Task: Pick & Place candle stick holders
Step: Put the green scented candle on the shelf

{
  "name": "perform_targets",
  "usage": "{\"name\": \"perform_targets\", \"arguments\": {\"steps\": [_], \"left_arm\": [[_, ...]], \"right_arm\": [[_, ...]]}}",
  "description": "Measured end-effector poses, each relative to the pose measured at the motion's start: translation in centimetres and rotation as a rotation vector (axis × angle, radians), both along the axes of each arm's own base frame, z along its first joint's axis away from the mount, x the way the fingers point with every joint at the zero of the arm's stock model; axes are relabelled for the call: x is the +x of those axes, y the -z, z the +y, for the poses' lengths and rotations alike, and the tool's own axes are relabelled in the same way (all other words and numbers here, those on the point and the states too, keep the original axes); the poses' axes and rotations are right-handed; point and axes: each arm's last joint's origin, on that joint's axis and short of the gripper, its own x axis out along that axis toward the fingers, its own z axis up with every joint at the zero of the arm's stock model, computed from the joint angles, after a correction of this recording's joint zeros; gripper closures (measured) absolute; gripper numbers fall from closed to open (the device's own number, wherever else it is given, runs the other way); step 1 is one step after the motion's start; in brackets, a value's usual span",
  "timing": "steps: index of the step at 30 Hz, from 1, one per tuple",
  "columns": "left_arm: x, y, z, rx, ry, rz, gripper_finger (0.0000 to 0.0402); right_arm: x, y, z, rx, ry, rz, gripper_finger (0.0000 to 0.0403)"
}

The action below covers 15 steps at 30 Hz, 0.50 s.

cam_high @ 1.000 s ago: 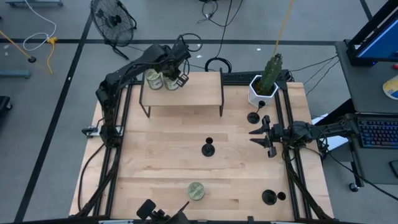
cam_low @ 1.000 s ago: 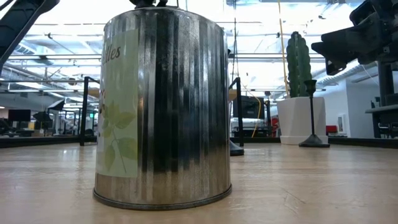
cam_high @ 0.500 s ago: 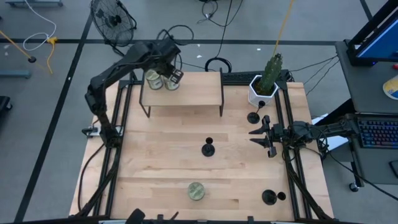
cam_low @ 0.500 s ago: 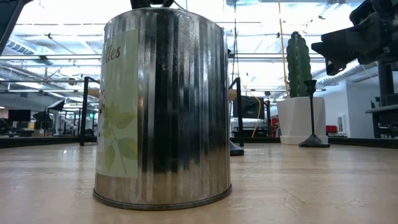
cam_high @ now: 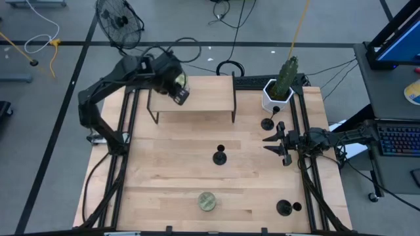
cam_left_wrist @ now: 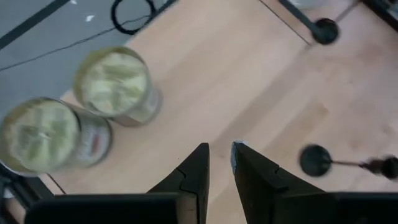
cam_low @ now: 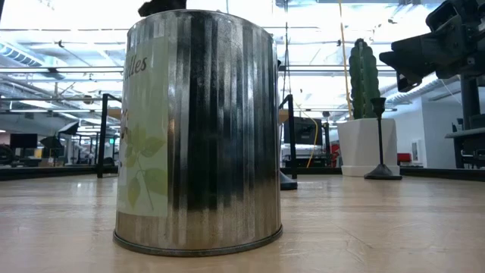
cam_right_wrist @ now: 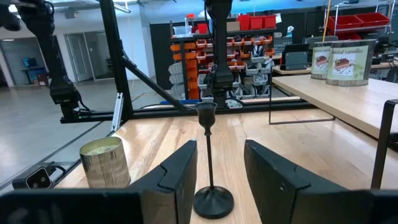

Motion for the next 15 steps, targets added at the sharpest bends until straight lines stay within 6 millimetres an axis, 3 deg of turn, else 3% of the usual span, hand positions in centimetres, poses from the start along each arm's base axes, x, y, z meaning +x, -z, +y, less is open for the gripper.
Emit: {"name": "perform_targets", "arguments": {"steps": [15], "left_arm": [[2.3,0.4,-10.3,-0.102,0.351,-0.002,0.0328]], "right_arm": [[0.0,0.0,0.0,0.0,0.0,0.0,0.0277]]}}
